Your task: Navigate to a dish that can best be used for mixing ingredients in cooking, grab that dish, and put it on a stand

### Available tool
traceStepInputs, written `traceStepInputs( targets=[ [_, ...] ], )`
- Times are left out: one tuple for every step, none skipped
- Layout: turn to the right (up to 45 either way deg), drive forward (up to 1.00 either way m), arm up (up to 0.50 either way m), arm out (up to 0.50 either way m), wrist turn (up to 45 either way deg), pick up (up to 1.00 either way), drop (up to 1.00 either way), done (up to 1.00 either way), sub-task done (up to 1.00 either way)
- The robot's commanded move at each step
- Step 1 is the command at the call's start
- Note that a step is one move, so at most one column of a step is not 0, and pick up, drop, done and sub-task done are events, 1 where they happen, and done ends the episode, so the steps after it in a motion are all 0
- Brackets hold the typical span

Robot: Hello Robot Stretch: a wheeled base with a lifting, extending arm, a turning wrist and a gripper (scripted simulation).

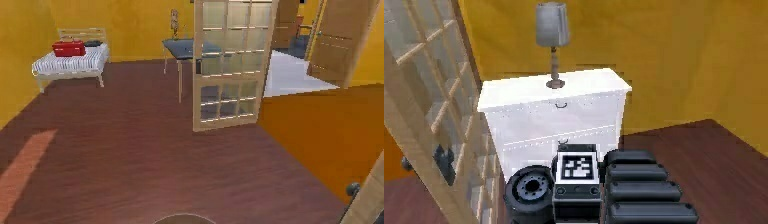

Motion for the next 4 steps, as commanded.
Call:
traceStepInputs(
  targets=[
    [0.0,1.0,0.0,0.0,0.0,0.0,0.0,0.0,0.0],
    [33.0,0.0,0.0,0.0,0.0,0.0,0.0,0.0,0.0],
    [0.0,0.05,0.0,0.0,0.0,0.0,0.0,0.0,0.0],
    [18.0,0.0,0.0,0.0,0.0,0.0,0.0,0.0,0.0]
  ],
)
